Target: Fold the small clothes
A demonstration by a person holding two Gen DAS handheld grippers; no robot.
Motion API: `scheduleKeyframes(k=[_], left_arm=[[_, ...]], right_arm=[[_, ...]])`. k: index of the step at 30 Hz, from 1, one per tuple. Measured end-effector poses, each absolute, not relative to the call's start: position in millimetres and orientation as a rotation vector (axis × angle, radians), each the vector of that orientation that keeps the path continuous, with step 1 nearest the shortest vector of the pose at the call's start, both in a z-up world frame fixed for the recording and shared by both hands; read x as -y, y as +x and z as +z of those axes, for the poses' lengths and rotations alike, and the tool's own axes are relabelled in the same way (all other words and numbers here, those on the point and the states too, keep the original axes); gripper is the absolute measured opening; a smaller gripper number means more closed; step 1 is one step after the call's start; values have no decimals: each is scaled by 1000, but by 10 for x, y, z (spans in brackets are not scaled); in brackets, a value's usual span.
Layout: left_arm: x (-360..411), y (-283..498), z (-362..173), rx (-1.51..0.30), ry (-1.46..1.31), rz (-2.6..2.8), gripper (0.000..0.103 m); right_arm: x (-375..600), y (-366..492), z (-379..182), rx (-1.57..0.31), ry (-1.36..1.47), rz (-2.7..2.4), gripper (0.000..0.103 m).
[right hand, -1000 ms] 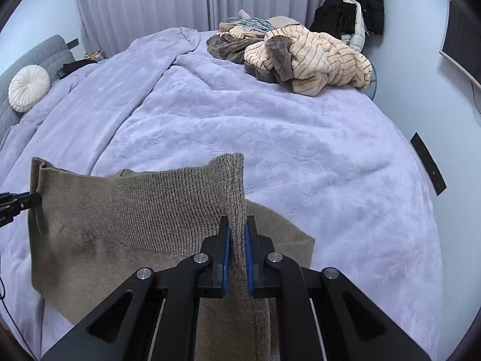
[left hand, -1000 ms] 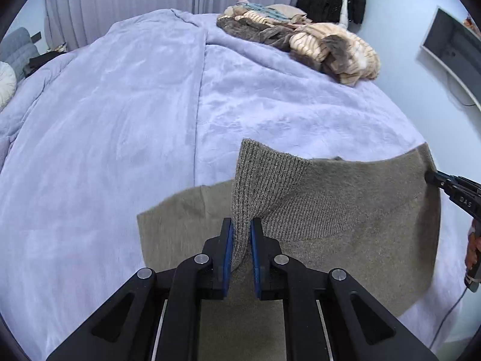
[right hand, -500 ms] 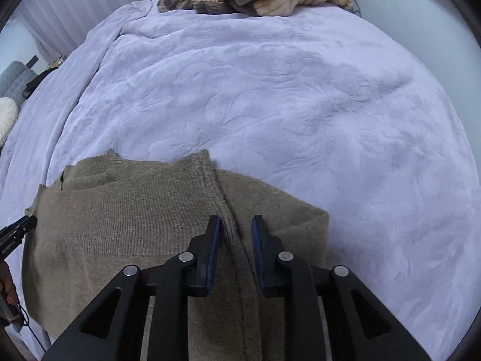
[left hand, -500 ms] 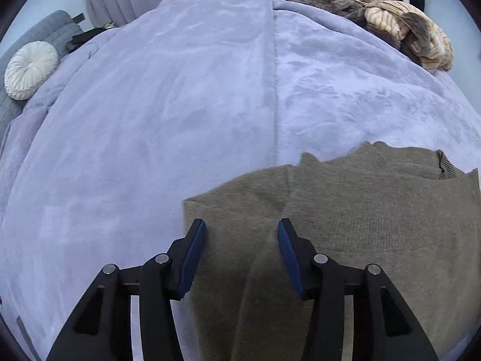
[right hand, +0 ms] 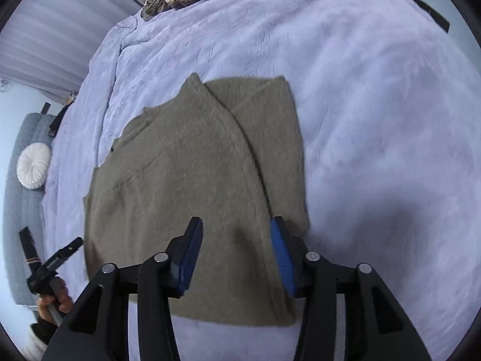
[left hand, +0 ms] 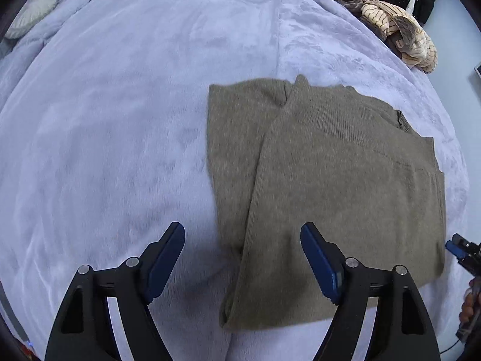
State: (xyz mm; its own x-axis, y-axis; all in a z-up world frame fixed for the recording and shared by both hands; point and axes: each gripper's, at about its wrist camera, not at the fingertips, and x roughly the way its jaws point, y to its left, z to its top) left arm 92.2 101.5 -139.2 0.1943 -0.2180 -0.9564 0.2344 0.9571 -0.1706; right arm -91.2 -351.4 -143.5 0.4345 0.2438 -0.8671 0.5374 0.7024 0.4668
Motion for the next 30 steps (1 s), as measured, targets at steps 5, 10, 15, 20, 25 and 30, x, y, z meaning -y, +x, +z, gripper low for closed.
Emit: scheduleKeyframes(k=[5,10,15,20,25,30], left_arm=[[-1250,615,-1610,-1454,-113,-304,80],[-1167,512,-1811,-1469,-173,-306,80],[-929,578,-1824,-1442,-75,-359,23],[-823,442,-1507,-1349,19,-448,14],[-883,408,-1656,-1382,8,-436,14],[-1033,363,-1762,-1396,2,-432,18]], right_arm=[[3331,-1354,-1565,-1155,985,-135,65],[3237,-1665,-1871,-1130,1189,-200,65],[3353,-1618,-2156,-932,1426,-293,46],[3220,-1190,-1778,-1086,1048,-282,10],[3076,-1060,-1536,-1147,807,-277,10],[3091,-1099,-1979,-1227,807,-300,12]])
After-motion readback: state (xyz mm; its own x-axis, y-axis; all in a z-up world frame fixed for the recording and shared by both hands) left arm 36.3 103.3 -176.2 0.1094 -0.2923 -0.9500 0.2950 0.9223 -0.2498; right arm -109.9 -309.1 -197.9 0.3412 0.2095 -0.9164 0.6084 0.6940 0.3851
